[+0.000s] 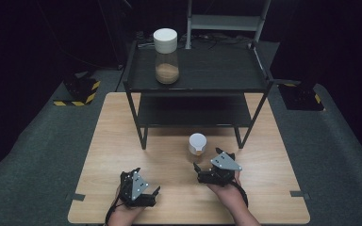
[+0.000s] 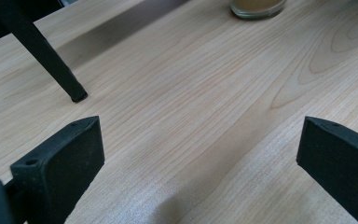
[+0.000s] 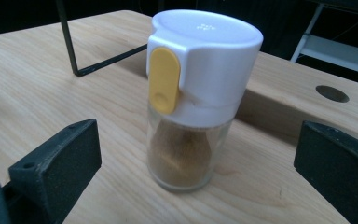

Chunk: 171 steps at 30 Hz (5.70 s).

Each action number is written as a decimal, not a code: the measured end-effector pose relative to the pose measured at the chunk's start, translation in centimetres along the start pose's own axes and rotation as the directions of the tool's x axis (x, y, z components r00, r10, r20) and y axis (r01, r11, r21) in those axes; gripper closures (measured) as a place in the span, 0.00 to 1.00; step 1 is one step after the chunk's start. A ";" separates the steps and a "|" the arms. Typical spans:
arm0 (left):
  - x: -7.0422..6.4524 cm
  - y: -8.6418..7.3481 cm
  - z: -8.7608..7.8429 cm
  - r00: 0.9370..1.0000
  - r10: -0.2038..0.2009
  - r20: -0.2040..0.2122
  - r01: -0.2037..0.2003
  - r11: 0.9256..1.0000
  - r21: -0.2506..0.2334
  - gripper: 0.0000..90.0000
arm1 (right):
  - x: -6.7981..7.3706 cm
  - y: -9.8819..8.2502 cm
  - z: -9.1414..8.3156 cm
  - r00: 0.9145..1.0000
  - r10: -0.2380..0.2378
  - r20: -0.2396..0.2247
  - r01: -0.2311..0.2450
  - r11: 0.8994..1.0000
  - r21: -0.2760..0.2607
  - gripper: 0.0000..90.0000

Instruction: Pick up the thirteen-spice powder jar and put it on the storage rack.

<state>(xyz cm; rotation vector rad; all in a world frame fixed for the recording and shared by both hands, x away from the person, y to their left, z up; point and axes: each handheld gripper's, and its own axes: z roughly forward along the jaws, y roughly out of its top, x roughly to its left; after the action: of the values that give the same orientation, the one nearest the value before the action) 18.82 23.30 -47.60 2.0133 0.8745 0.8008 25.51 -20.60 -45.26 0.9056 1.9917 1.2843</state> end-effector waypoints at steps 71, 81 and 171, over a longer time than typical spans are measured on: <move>0.6 -0.2 0.0 1.000 -0.013 0.028 0.013 1.000 -0.013 0.01 | -1.5 -2.7 -1.5 0.997 0.080 0.005 -0.078 0.978 -0.192 0.33; 0.7 -0.2 -0.1 0.999 -0.013 0.031 0.013 1.000 -0.012 0.01 | -2.0 -2.4 -4.0 0.997 0.074 0.031 -0.066 0.975 -0.210 0.33; 1.1 -0.4 -0.1 0.999 -0.027 0.047 0.028 0.999 -0.023 0.01 | -5.1 13.1 -10.6 0.995 0.030 0.092 0.011 0.912 -0.411 0.33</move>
<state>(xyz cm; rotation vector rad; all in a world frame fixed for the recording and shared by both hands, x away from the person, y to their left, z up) 19.25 24.45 -47.66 1.9877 0.8606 0.7426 23.24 -26.27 -28.71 0.7528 1.5568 1.5575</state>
